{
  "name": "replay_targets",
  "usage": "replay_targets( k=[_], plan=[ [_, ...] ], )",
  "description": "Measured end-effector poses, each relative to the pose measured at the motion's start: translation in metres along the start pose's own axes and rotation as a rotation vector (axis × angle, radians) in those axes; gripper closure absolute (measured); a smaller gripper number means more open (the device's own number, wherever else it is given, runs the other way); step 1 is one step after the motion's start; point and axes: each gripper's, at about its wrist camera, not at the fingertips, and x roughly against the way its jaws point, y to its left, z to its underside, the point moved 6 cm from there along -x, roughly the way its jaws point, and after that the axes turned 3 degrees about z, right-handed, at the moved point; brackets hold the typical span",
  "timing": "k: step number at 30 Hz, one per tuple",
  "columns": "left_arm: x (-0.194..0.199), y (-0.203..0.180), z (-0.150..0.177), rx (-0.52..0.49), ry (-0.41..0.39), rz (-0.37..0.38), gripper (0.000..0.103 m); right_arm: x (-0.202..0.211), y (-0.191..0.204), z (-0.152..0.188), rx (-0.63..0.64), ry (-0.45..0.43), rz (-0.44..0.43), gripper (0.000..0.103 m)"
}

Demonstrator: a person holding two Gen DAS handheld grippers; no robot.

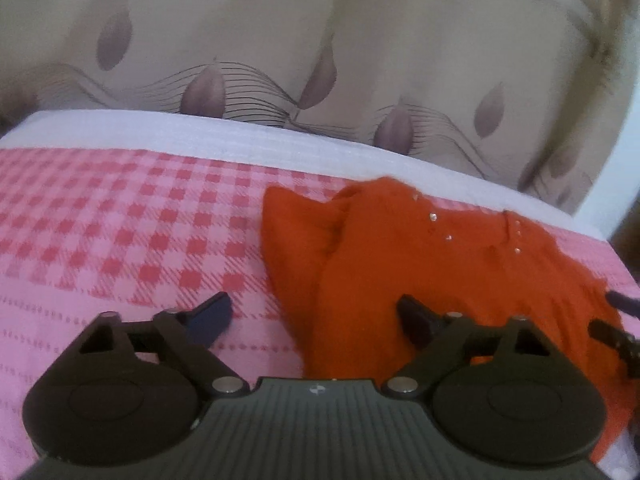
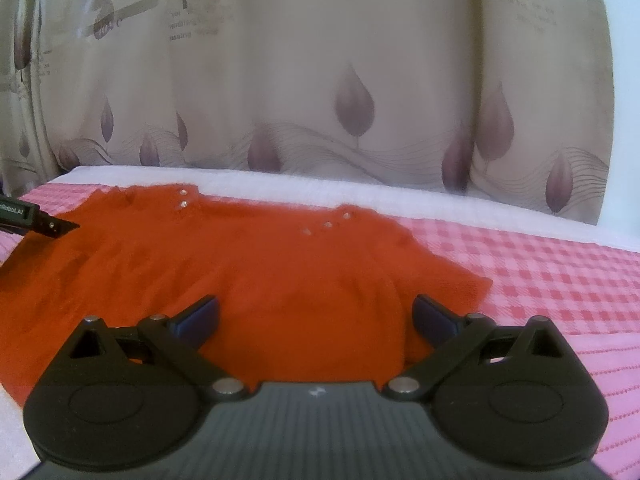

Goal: Fold small clothes

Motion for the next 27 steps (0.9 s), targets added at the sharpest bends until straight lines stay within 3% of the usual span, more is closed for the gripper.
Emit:
replay_targets(
  k=[5,10,13,15,19,24,27],
  plan=[
    [-0.011,0.000,-0.006,-0.091,0.049,0.122,0.024,0.002,0.000,-0.001,-0.005,-0.014,0.000,0.000],
    [-0.024,-0.004,-0.012,-0.099,0.047,0.234,0.027,0.005,-0.001,-0.002,-0.012,-0.031,0.000,0.000],
    [-0.031,0.003,-0.016,-0.026,0.038,0.255,0.076,0.008,-0.002,-0.001,-0.021,-0.048,0.000,0.000],
    [-0.035,0.012,-0.016,0.080,0.033,0.287,0.079,0.010,-0.003,-0.002,-0.028,-0.058,0.001,0.000],
    [-0.029,0.005,-0.015,0.137,0.011,0.235,0.086,0.011,-0.004,-0.002,-0.035,-0.066,-0.001,0.000],
    [-0.017,-0.018,-0.028,0.171,0.000,0.183,0.088,0.018,-0.011,-0.003,-0.081,-0.104,-0.015,0.000],
    [-0.010,-0.041,-0.035,0.122,0.017,0.149,0.088,0.025,-0.017,-0.004,-0.119,-0.149,-0.029,0.000]
  ],
)
